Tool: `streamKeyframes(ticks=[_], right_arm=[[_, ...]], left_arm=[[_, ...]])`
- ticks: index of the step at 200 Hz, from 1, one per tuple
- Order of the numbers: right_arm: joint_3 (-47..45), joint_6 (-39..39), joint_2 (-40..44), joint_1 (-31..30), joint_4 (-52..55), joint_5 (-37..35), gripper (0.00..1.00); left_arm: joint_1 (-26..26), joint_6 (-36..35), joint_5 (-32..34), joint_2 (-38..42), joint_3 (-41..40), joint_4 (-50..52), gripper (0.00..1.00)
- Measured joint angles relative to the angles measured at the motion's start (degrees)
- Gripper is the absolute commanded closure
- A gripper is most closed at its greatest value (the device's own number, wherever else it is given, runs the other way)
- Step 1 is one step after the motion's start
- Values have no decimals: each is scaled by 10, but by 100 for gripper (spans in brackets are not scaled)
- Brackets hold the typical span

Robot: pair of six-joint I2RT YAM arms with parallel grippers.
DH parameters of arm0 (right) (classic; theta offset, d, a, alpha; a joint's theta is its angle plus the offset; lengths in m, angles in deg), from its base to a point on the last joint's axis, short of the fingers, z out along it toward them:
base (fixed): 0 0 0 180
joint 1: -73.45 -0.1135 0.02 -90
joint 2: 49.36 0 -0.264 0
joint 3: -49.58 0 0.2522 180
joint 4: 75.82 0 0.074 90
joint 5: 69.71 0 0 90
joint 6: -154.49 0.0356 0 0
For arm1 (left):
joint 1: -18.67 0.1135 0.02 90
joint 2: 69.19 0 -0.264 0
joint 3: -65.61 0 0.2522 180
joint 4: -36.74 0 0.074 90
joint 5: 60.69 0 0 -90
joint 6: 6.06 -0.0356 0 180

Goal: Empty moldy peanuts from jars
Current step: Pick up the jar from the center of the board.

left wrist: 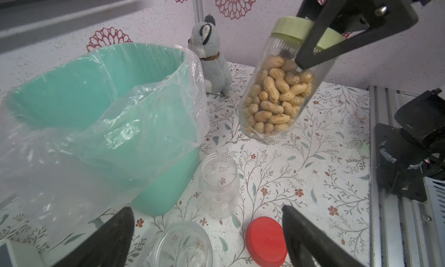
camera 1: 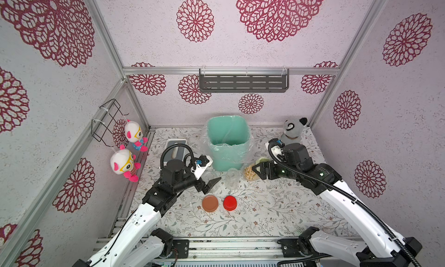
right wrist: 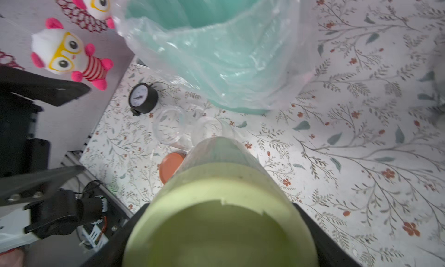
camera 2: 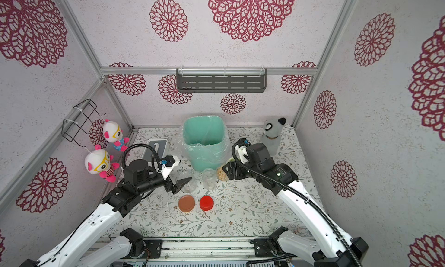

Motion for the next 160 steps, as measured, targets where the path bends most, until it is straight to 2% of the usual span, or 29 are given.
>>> streamKeyframes(ticks=[31,64,124,160], right_arm=[[93,-24,-52,0,-9,58,100],[150,-41,-99,0,-28,108,100],[190,-43,-184,0,-46,186,100],[192,-43,-193,-1,-47,208,100]], left_arm=[[-25,10,-1,-29,28,-8,3],[-33,19,7,-59,58,-21,3],[-48,19,34,-81,72,-37,3],[-49,14,40,-104,91,-46,3]])
